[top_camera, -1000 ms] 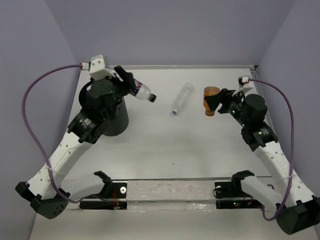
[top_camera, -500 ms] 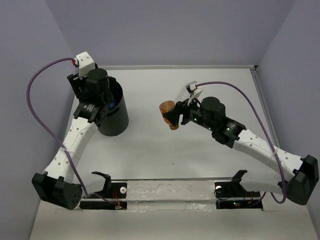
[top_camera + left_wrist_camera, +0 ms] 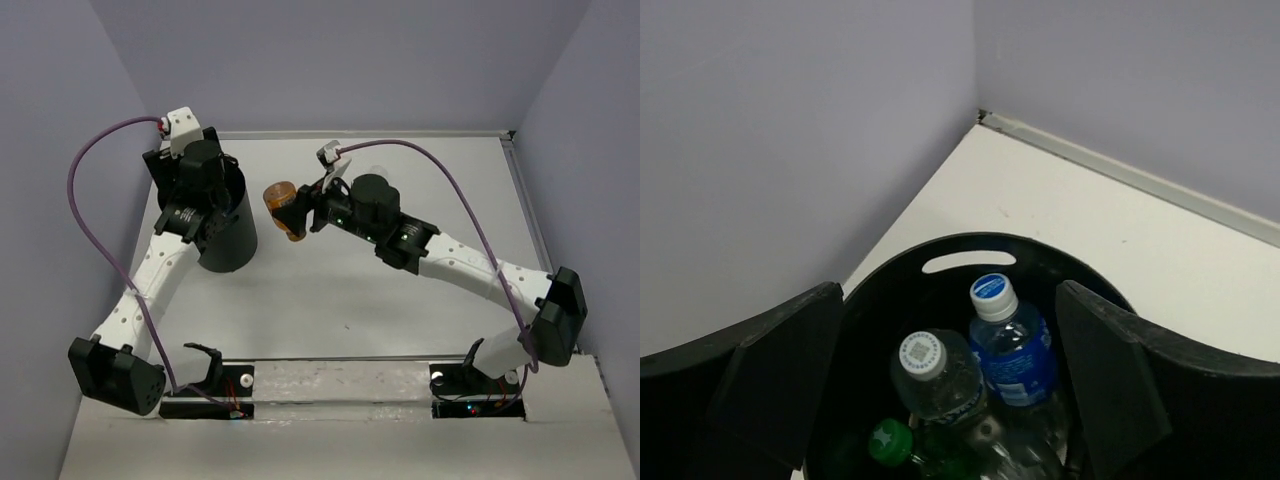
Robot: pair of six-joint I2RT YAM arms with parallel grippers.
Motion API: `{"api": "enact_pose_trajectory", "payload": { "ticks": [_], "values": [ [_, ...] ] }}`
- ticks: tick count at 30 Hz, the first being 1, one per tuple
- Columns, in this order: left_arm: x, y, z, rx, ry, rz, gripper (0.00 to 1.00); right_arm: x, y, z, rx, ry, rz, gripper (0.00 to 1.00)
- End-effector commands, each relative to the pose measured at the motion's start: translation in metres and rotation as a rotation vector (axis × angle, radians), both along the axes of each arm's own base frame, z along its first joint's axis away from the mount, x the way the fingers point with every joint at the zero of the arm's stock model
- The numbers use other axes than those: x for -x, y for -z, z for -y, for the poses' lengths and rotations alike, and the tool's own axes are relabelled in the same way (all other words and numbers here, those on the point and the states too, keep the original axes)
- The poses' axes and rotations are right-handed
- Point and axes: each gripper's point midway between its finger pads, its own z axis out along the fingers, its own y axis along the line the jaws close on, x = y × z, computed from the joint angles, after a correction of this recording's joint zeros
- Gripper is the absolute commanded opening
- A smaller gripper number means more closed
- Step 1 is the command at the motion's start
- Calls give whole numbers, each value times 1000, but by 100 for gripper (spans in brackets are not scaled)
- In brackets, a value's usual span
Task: Put the plastic bottles in the bin
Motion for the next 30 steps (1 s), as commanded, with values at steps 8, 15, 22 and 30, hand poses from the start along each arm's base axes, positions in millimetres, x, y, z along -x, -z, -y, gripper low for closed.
{"api": "enact_pose_trajectory", "payload": {
  "ticks": [8,15,22,30],
  "values": [
    [58,-104,17,241,223,327,99,-21,-90,-72,-258,-90,154,45],
    [107,-94,27,334,372,417,99,-53,-103,-117,-268,-97,263,45],
    [160,-127,34,373,531,562,99,-77,-65,-170,-235,-126,209,53],
    [171,-157,69,381,745,515,99,-79,-69,-175,-217,-96,209,98]
  ]
}}
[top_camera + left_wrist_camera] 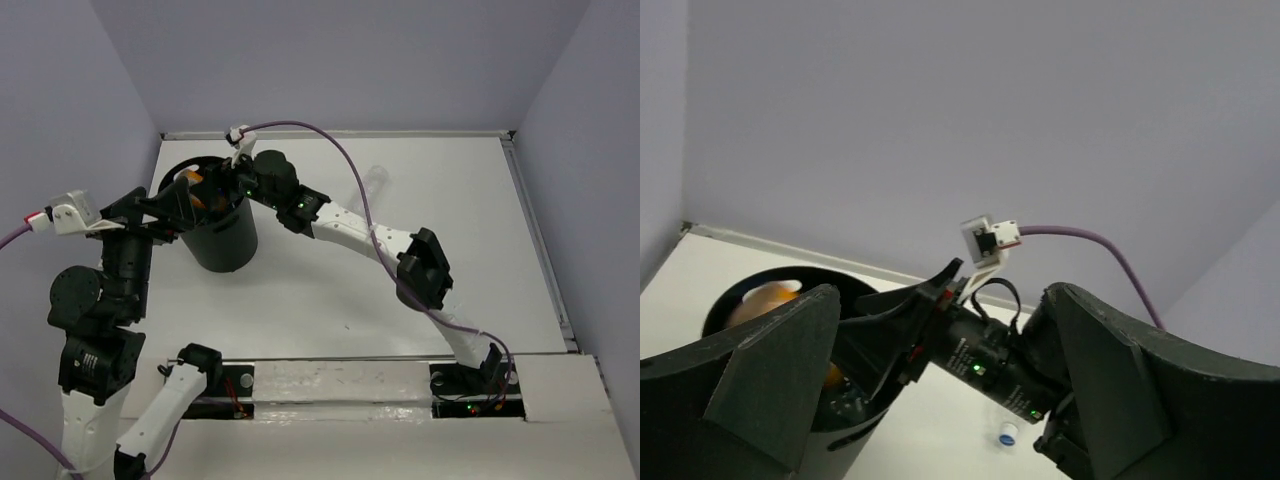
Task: Put the plastic bottles in the bin
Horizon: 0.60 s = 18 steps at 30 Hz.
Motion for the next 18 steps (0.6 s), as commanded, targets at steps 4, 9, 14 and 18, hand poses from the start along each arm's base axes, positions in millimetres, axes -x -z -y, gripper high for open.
{"api": "enact_pose_trajectory", "payload": {
  "ticks": [4,9,14,18],
  "values": [
    [1,-28,44,-25,234,18,99,24,-108,41,-121,44,128,100],
    [-31,-15,84,-21,393,-62,99,39,-135,107,-134,176,141,97],
    [-78,16,137,-1,534,-168,99,24,-76,227,-71,409,12,81],
    [-111,38,181,-74,474,-246,99,24,17,303,-17,499,-182,63]
  ]
}}
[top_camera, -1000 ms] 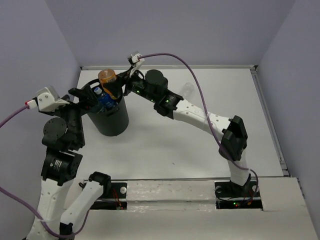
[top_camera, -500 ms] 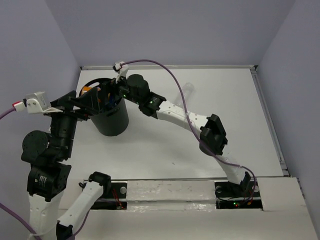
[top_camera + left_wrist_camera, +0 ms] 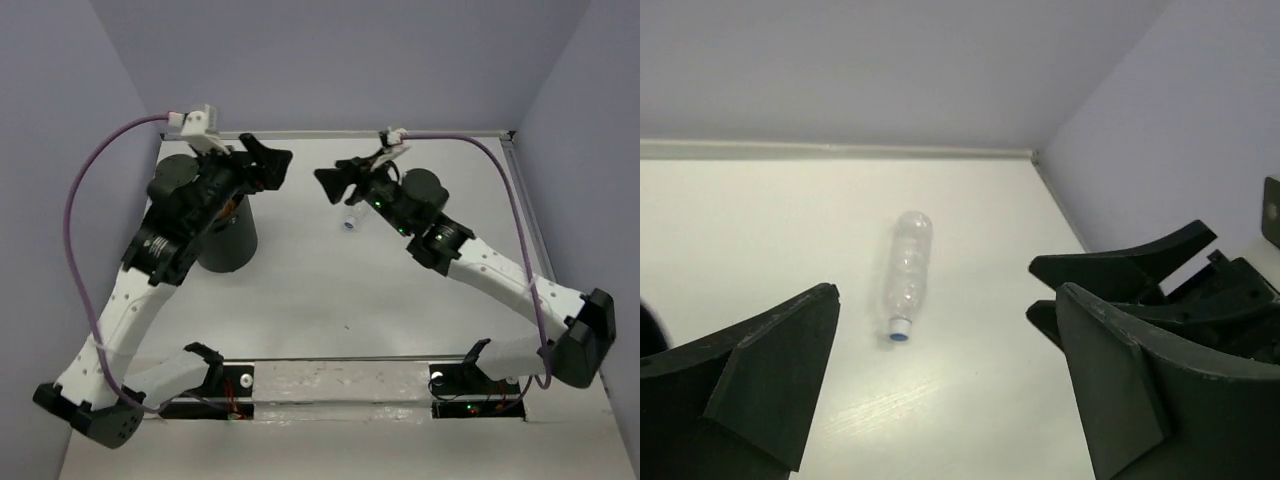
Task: Put the plastic bottles in the bin
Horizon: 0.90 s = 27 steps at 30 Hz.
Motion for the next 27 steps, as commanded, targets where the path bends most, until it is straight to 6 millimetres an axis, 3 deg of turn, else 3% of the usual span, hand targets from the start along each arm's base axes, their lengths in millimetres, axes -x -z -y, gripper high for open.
{"api": "enact_pose_trajectory", "payload": {
  "ticks": [1,2,3,4,5,6,7,8,9,10,11,12,13,14,15,16,17,20,24,25,26,27],
  "values": [
    [-41,39,80,-120,51,-80,99,-22,92,93,-9,212,-209,63],
    [-51,36,90,-141,50,-72,99,-20,105,110,-2,266,-232,62],
    [-73,68,110,-198,54,-135,99,-6,128,127,22,296,-271,63],
    [-85,78,118,-222,49,-151,99,-2,138,139,31,328,-288,64],
    [-97,69,124,-221,38,-135,99,3,146,148,37,354,-299,67],
    [-108,79,133,-258,43,-144,99,9,156,154,54,363,-322,70],
    [-128,119,149,-326,56,-220,99,17,174,161,78,371,-349,73],
    [-138,103,161,-319,77,-192,99,23,171,167,64,374,-340,75],
    [-148,115,170,-350,90,-210,99,28,176,171,65,380,-350,76],
    [-165,162,182,-441,105,-286,99,32,191,179,85,397,-376,78],
    [-175,147,192,-431,115,-251,99,36,187,182,67,397,-365,79],
    [-184,157,199,-455,121,-259,99,41,190,183,66,388,-373,80],
    [-196,195,206,-512,129,-314,99,45,196,185,72,382,-381,81],
    [-206,179,213,-495,125,-276,99,49,192,185,57,369,-373,82],
    [-213,185,217,-507,127,-276,99,52,195,185,59,358,-382,82],
    [-222,214,223,-546,133,-312,99,56,202,186,71,353,-393,82],
    [-231,200,225,-527,118,-276,99,60,210,187,89,347,-411,82],
    [-249,227,232,-542,106,-269,99,68,221,187,101,316,-428,82],
    [-262,259,246,-513,118,-273,99,80,218,176,75,227,-426,82],
    [-266,280,252,-510,130,-294,99,81,217,175,73,217,-423,82],
    [-265,284,260,-474,160,-302,99,83,214,173,70,199,-417,82],
    [-266,305,268,-466,179,-323,99,84,213,172,70,192,-416,82]
  ]
}}
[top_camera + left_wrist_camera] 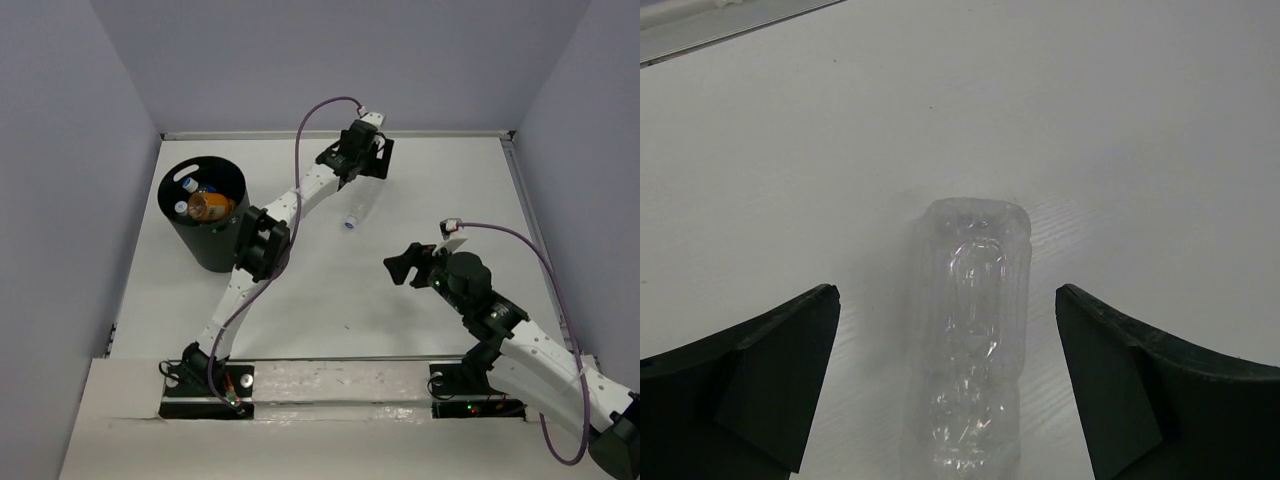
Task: Put the plastic bottles in the bin
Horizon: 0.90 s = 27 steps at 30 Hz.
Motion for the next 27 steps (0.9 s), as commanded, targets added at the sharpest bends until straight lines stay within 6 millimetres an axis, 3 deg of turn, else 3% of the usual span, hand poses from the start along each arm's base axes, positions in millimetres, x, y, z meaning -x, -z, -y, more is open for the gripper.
{"api": "enact_pose_trajectory", "payload": {
  "ticks": [1,3,4,8,10,12,14,15,18,19,21,22,23,24,26,27],
  "values": [
    [-14,9,30,123,47,19,99,9,-16,-13,-54,-86,32,82],
    [-7,20,49,170,101,-7,99,10,-18,-16,-53,-106,40,81],
    [-8,39,53,178,91,-29,99,10,-22,-18,-58,-114,46,79],
    [-18,61,52,192,27,-37,98,14,-24,-28,-57,-178,42,76],
    [-27,66,44,234,4,-66,90,17,-31,-39,-89,-239,65,70],
    [-34,67,36,292,-29,-98,75,17,-28,-42,-91,-250,61,70],
    [-35,70,33,306,-35,-113,70,17,-29,-43,-89,-256,63,70],
    [-35,69,32,308,-38,-114,62,17,-31,-43,-85,-261,71,70],
    [-29,63,33,321,-16,-118,50,18,-34,-42,-82,-263,86,70],
    [-30,35,36,354,1,-78,47,19,-34,-41,-81,-266,96,70],
    [-24,12,39,373,22,-55,46,21,-34,-40,-78,-273,106,70],
    [-21,-33,39,403,43,13,46,22,-32,-39,-70,-276,106,70],
    [-13,-41,39,395,48,22,43,23,-34,-38,-68,-277,118,70],
    [-6,-107,36,450,76,128,43,24,-32,-37,-65,-276,117,70],
    [10,-159,30,485,98,209,43,25,-34,-36,-64,-277,124,70],
    [21,-172,27,486,104,227,43,25,-35,-36,-64,-277,127,70]
  ]
}}
